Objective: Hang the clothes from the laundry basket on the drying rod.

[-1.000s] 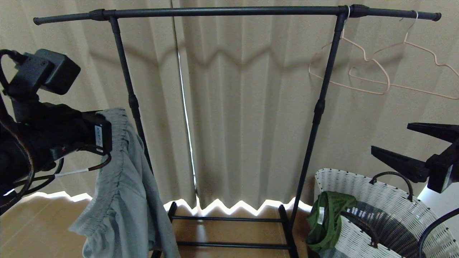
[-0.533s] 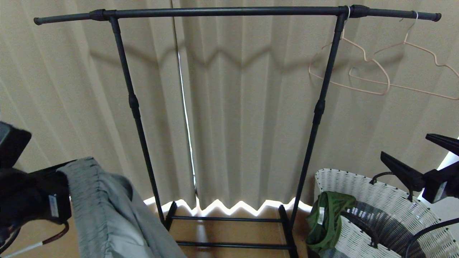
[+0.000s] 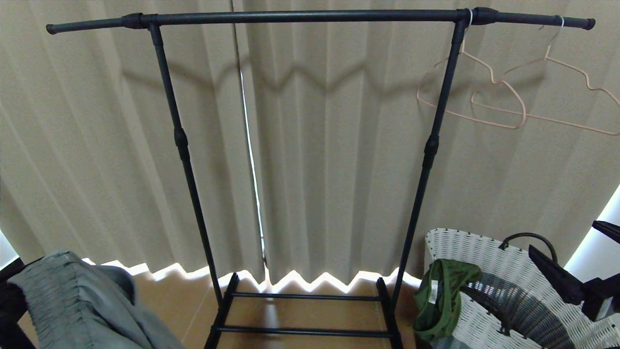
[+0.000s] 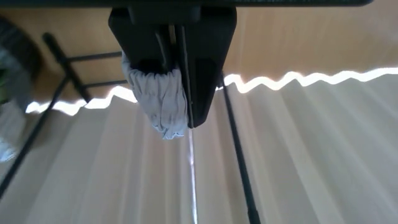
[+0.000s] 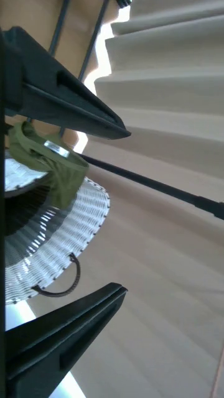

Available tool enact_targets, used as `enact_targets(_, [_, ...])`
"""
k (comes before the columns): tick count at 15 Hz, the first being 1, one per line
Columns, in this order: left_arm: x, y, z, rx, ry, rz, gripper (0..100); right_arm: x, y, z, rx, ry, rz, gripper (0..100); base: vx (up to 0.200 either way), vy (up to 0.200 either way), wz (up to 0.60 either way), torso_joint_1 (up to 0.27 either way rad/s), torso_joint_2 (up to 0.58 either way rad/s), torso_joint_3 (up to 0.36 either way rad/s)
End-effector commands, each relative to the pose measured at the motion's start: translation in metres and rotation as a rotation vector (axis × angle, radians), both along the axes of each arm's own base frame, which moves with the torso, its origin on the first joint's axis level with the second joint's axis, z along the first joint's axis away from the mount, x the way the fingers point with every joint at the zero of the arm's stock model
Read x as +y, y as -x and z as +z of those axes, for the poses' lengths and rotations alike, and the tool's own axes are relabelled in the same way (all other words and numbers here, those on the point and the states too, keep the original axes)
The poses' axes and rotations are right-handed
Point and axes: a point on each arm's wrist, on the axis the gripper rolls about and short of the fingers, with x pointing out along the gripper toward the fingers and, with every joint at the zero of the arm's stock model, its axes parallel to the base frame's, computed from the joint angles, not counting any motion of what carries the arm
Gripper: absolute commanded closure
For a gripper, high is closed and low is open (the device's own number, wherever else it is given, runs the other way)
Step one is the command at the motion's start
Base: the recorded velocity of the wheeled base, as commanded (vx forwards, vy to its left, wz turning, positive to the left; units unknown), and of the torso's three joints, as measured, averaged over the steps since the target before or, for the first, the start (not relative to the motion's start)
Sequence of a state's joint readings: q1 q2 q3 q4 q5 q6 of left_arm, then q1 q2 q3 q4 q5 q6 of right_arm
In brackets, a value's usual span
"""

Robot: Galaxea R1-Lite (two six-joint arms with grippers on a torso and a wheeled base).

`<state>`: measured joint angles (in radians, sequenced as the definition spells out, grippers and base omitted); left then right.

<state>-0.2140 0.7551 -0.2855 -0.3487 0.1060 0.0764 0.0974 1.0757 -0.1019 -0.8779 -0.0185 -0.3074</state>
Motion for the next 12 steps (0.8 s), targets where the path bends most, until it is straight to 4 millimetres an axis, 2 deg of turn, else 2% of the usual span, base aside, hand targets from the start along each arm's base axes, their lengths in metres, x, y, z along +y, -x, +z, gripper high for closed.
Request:
enact_targets(1, [0.003, 0.017, -0.002, -0.065, 0.017, -0.021, 100, -0.001, 0.01, -0.002, -0.013, -0.001, 0.002, 0, 0.0, 0.0, 0.0, 0.0, 0.0, 0.0])
enact_targets(5, [0.003, 0.016, 0.002, -0.074, 0.018, -0.028, 100, -0.001, 0.013, -0.013, 0.036, 0.003, 0.002, 0, 0.0, 0.0, 0.0, 0.0, 0.0, 0.0])
enact_targets(6, [0.003, 0.016, 0.002, -0.071, 0.018, -0.028, 100, -0.001, 0.013, -0.013, 0.034, 0.003, 0.001, 0, 0.0, 0.0, -0.6, 0.012, 0.0, -0.012])
enact_targets(7, [0.003, 0.015, 0.002, -0.071, 0.018, -0.028, 100, -0.001, 0.013, -0.013, 0.034, 0.003, -0.002, 0, 0.0, 0.0, 0.0, 0.012, -0.06, -0.046])
enact_targets(12, [0.002, 0.014, 0.0, -0.059, 0.016, -0.03, 100, -0.002, 0.016, -0.016, 0.041, 0.001, -0.006, 0, 0.0, 0.0, 0.0, 0.065, -0.35, -0.284])
